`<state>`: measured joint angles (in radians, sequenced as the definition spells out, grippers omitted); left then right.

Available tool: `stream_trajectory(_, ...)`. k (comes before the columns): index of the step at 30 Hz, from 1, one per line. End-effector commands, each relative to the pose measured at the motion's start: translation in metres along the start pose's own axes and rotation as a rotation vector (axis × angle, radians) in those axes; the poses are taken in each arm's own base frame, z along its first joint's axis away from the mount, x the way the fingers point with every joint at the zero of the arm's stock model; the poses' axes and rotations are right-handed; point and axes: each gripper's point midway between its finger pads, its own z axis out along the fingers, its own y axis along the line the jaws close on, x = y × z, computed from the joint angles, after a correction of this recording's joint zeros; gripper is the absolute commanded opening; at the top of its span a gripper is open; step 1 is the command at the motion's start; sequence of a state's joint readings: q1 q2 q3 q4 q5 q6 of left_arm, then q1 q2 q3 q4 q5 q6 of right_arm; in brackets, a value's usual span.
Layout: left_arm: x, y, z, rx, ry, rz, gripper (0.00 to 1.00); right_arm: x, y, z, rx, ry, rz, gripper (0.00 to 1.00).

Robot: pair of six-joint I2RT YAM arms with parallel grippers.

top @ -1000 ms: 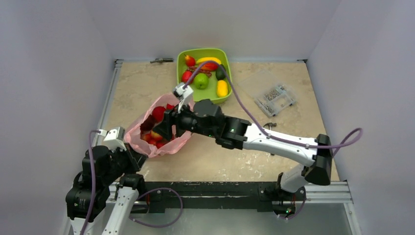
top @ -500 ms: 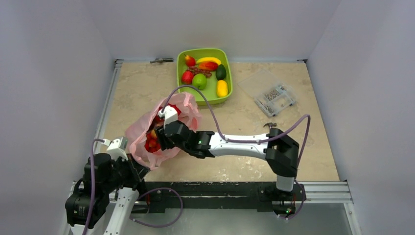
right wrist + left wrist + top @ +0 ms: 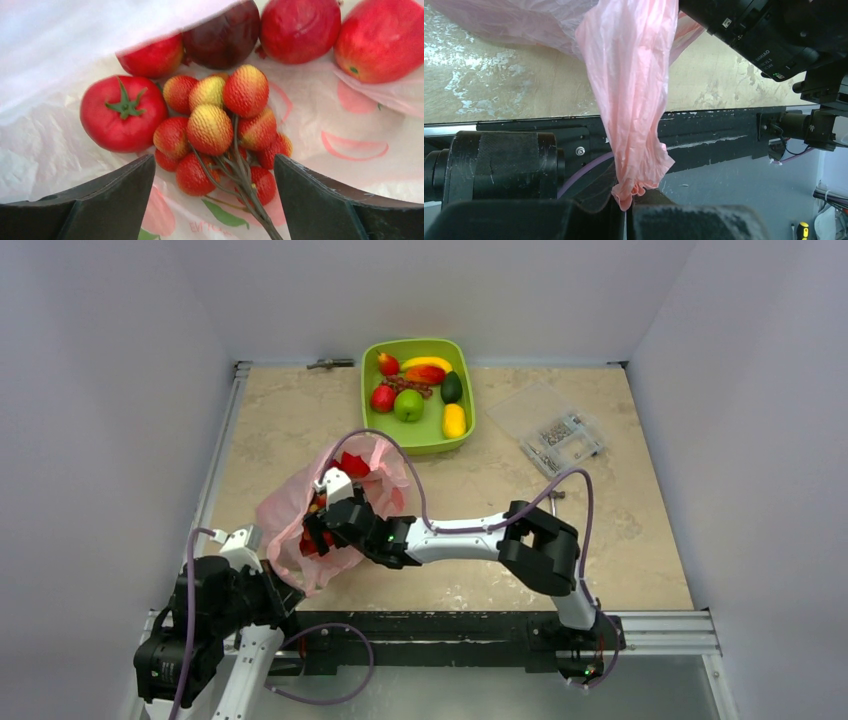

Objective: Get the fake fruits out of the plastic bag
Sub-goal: Take out the fake fruit from the plastic bag.

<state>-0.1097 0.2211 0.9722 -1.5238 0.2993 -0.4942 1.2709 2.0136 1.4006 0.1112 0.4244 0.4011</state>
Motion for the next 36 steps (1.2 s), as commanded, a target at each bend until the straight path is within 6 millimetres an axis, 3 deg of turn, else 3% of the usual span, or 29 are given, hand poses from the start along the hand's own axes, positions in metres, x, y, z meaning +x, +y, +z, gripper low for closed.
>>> stream_trajectory(1,0.001,0.003,0.001,-0.013,0.005,0.004,0.00,-0.036,0.022,0.014,-0.049,-0.120,-0.007,0.92)
stream_trajectory(5,0.001,0.004,0.003,-0.012,-0.004,0.001,0.00,-0.024,0.020,0.037,-0.007,-0.099,-0.077,0.94)
stream_trajectory(10,-0.001,0.001,0.001,0.007,-0.036,0.001,0.00,-0.012,0.018,0.048,0.013,-0.079,-0.083,0.91)
stream_trajectory(15,-0.011,-0.005,-0.001,0.026,-0.072,0.005,0.00,-0.001,0.012,0.052,0.038,-0.062,-0.095,0.75)
stream_trajectory(17,-0.018,-0.007,-0.003,0.025,-0.090,0.008,0.00,-0.001,0.009,0.052,0.056,-0.058,-0.100,0.59)
stream_trajectory(20,-0.030,-0.006,-0.004,0.000,-0.124,0.010,0.00,-0.008,0.007,0.046,0.060,-0.081,-0.091,0.38)
stream_trajectory(24,-0.044,-0.002,-0.001,-0.038,-0.163,-0.007,0.00,-0.021,0.008,0.036,0.050,-0.099,-0.071,0.19)
stream_trajectory(30,-0.056,-0.001,0.015,-0.037,-0.187,-0.011,0.00,-0.039,0.012,0.016,0.014,-0.129,-0.044,0.08)
stream_trajectory(36,-0.056,0.000,0.018,-0.029,-0.195,-0.005,0.00,-0.059,0.008,-0.010,-0.003,-0.162,0.003,0.06)
